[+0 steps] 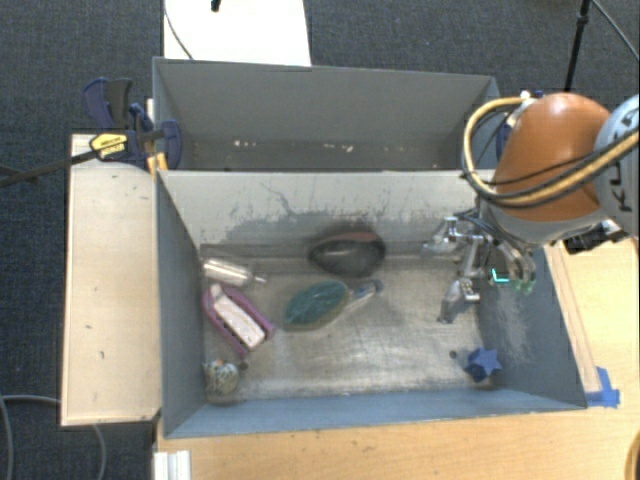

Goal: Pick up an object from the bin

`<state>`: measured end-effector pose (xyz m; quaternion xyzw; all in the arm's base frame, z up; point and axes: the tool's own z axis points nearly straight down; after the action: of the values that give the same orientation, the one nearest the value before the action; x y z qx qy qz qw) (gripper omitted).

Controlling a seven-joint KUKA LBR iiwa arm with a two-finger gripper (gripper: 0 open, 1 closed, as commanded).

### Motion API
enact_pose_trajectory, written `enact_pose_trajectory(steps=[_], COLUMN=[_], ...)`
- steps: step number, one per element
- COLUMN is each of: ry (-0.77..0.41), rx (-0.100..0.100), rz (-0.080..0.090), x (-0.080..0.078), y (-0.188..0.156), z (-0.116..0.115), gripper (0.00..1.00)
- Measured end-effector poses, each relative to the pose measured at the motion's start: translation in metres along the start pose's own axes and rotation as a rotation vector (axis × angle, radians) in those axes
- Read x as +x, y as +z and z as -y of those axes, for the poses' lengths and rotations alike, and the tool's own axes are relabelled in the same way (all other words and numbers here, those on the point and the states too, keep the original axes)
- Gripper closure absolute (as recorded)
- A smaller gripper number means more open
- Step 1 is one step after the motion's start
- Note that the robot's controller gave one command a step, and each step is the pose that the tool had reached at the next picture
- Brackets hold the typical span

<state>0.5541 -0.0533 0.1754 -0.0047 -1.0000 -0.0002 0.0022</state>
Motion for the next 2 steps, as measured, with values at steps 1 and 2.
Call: enact_pose_trajectory(steps=[1,2], ry=[-0.382,-0.533], rx=[0.0,-0.003], rz=[-0.01,0.005], x=[-0.023,0.029], y=[0.092,0.075], z=[-0.073,-0.139], gripper=[0.0,0.0])
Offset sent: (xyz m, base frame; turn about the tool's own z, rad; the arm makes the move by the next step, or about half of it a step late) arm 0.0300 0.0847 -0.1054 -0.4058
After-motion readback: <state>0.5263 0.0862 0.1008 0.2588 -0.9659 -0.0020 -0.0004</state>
